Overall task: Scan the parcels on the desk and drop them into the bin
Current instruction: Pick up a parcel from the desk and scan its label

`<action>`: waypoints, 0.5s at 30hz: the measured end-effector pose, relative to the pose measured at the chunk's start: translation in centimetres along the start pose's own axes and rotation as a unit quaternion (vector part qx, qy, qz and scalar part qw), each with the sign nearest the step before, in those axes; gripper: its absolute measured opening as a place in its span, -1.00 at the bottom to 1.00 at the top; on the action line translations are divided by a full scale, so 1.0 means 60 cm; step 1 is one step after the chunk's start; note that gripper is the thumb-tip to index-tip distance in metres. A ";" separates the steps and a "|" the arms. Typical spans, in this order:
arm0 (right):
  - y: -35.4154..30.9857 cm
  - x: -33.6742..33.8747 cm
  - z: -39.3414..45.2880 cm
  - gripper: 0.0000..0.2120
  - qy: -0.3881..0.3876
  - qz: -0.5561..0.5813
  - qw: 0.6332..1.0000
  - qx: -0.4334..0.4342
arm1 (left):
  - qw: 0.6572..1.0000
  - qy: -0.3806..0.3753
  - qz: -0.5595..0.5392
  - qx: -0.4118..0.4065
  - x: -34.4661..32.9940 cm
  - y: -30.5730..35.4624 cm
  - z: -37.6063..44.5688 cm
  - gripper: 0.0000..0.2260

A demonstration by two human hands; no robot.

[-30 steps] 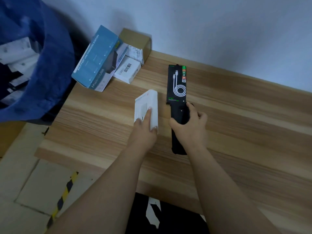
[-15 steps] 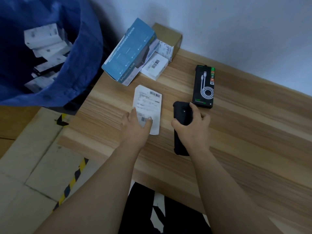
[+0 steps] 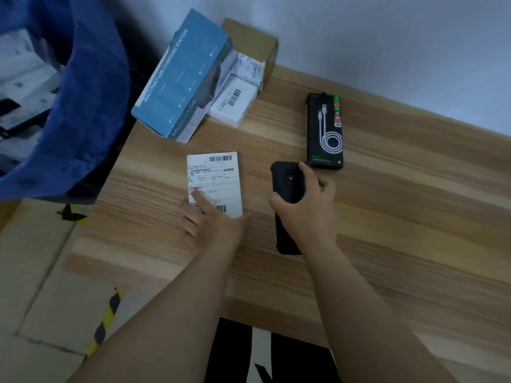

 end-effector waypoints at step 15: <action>-0.094 0.102 -0.006 -0.26 -0.126 -0.113 0.969 0.182 | 0.941 0.202 0.216 -0.167 0.119 0.113 -0.087 0.12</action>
Point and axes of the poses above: each hand's wrist, its own z-axis towards the middle knuckle, its own x-axis out of the back of the hand, y = z × x, the point moved 10 cm from there along z, towards the middle knuckle, and after that the axes turned 7 degrees about x, right-handed, at the moved point
